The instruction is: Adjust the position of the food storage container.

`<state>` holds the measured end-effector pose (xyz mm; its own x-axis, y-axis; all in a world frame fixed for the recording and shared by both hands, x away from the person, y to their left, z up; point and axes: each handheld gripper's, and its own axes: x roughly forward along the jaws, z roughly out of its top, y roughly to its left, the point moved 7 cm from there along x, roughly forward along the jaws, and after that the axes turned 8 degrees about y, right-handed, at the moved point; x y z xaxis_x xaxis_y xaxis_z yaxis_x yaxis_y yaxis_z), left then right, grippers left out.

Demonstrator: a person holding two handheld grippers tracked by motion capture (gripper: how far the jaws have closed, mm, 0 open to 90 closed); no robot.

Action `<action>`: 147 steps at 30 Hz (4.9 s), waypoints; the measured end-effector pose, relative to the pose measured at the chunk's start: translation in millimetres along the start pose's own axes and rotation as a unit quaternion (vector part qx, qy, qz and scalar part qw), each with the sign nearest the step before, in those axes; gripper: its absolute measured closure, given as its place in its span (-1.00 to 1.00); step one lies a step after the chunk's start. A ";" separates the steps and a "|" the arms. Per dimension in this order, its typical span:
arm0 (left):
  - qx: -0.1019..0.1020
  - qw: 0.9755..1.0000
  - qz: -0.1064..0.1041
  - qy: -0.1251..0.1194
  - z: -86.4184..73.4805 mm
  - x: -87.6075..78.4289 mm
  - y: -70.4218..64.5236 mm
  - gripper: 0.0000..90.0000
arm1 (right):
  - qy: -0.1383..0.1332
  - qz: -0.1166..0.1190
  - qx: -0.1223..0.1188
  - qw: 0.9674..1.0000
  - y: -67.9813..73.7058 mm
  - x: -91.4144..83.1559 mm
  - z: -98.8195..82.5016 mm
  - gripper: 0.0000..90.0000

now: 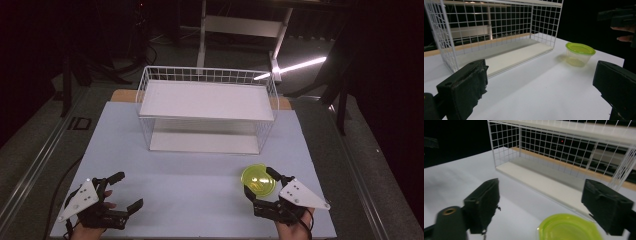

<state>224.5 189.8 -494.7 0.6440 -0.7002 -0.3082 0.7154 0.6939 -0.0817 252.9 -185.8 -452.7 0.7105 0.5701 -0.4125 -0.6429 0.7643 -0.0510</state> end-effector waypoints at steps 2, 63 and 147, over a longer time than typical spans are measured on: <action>0.001 1.000 -0.001 0.000 0.2 0.4 -0.7 -0.99 | 0.010 0.006 0.009 1.000 -3.2 1.7 0.2 -0.69; -0.002 1.000 -0.012 -0.003 1.9 2.4 -4.6 -0.99 | 0.210 -0.062 0.148 0.964 -71.5 30.5 -120.6 1.00; 0.003 1.000 -0.010 0.007 -1.7 -2.0 -6.6 -0.99 | 0.221 0.043 0.104 0.969 11.6 148.8 -70.6 1.00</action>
<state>218.0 186.9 -495.1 0.6261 -0.7112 -0.3197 0.7295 0.6790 -0.0817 331.0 -113.4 -578.8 0.4347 0.4855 -0.7585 -0.5899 0.7899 0.1675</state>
